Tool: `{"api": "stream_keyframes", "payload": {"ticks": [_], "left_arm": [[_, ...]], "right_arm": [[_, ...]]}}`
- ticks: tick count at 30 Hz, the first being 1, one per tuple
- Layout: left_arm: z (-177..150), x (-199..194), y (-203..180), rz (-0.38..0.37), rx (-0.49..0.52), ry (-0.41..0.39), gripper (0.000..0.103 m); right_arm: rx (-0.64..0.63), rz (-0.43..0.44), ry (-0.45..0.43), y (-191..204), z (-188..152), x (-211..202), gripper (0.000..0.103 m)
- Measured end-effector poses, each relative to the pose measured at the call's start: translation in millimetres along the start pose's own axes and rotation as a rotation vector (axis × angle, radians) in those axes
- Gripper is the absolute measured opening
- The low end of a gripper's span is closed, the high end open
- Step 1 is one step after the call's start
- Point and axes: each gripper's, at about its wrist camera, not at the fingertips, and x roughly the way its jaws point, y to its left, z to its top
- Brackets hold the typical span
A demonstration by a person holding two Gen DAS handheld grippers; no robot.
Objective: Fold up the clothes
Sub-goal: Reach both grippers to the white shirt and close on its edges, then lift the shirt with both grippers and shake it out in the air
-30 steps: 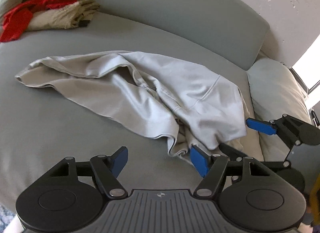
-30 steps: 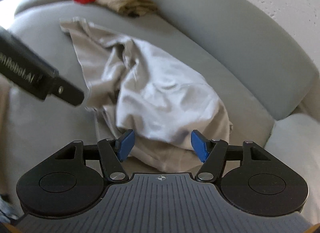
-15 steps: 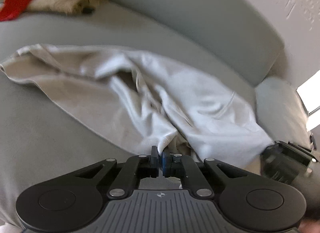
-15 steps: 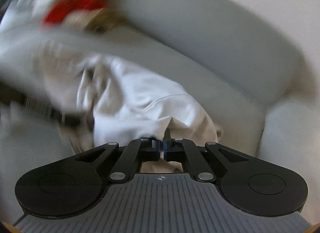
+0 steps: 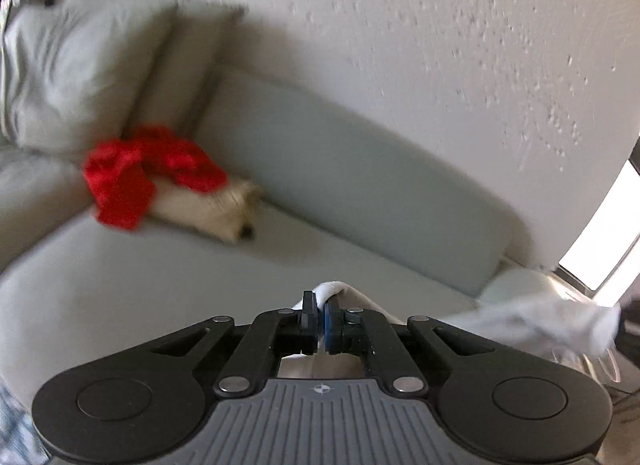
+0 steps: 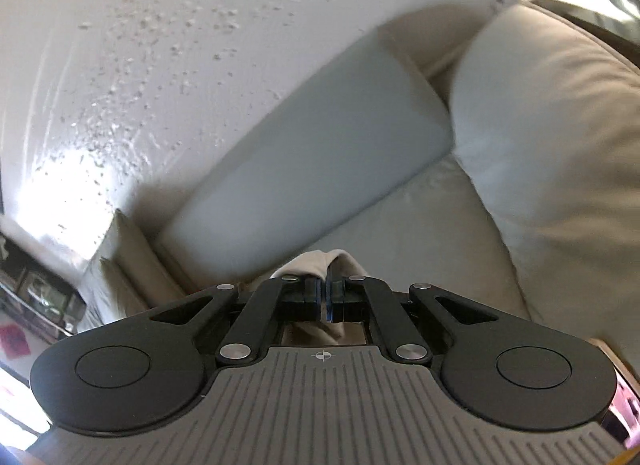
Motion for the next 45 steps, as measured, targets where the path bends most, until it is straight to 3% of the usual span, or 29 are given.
{"api": "stream_keyframes", "payload": {"ticks": [1, 3, 6, 8, 10, 11, 13, 15, 20, 23, 25, 28, 31, 35, 36, 38, 42, 45], "left_arm": [[3.7, 2.8, 3.6, 0.023, 0.015, -0.003, 0.002], [-0.8, 28.3, 13.9, 0.106, 0.030, 0.075, 0.006], [-20.8, 46.1, 16.1, 0.207, 0.067, 0.193, 0.012], [-39.6, 35.9, 11.6, 0.224, 0.086, 0.238, 0.040], [-62.2, 7.6, 6.0, 0.207, 0.084, 0.248, 0.042], [-72.8, -3.7, 0.4, 0.196, 0.081, 0.260, 0.041], [-93.5, -25.3, -11.4, 0.169, 0.076, 0.285, 0.041], [-116.5, -45.9, -31.7, 0.034, 0.067, 0.324, 0.041], [-167.5, -32.5, -96.0, -0.271, 0.010, 0.567, 0.045], [-190.2, 0.5, -107.3, -0.231, -0.098, 0.684, 0.039], [-192.6, 6.0, -106.8, -0.178, -0.137, 0.668, 0.038], [-183.0, -7.4, -100.2, -0.174, -0.163, 0.570, 0.039], [-173.0, -20.2, -87.1, -0.188, -0.207, 0.503, 0.041], [-180.5, -22.2, -75.8, -0.191, -0.279, 0.481, 0.041], [-183.3, -21.5, -73.8, -0.190, -0.299, 0.482, 0.041], [-188.8, -20.5, -69.8, -0.190, -0.341, 0.484, 0.041], [-197.9, -14.8, -63.9, -0.268, -0.487, 0.473, 0.041], [-209.2, -5.7, -57.9, -0.384, -0.730, 0.503, 0.043]], "right_arm": [[0.012, -0.029, 0.022, -6.5, -5.5, 2.0, 0.002], [0.072, -0.111, 0.074, -28.6, -17.9, 11.8, 0.007], [0.167, -0.265, 0.174, -72.2, -39.4, 26.7, 0.032], [0.211, -0.365, 0.245, -99.9, -54.1, 33.7, 0.035], [0.161, -0.338, 0.271, -100.6, -70.8, 17.8, 0.044], [0.135, -0.323, 0.284, -100.7, -79.2, 9.6, 0.051], [0.084, -0.293, 0.308, -100.8, -95.9, -6.9, 0.051], [-0.002, -0.214, 0.366, -93.9, -112.7, -18.1, 0.051], [-0.081, -0.086, 0.419, -86.6, -155.4, -28.3, 0.051], [-0.032, -0.055, 0.455, -98.7, -169.1, -17.7, 0.051], [-0.003, -0.058, 0.534, -105.6, -189.6, -3.4, 0.048], [-0.019, -0.041, 0.608, -112.3, -213.4, 15.2, 0.046], [-0.031, -0.001, 0.612, -117.8, -230.4, 25.3, 0.045], [-0.032, 0.114, 0.598, -122.2, -246.0, 48.5, 0.044], [-0.011, 0.143, 0.595, -123.8, -248.8, 53.1, 0.026], [0.008, 0.136, 0.590, -122.3, -250.6, 57.7, 0.003], [0.095, 0.229, 0.540, -109.5, -234.8, 48.5, 0.002], [0.191, 0.311, 0.501, -99.7, -217.9, 38.1, 0.002]]}}
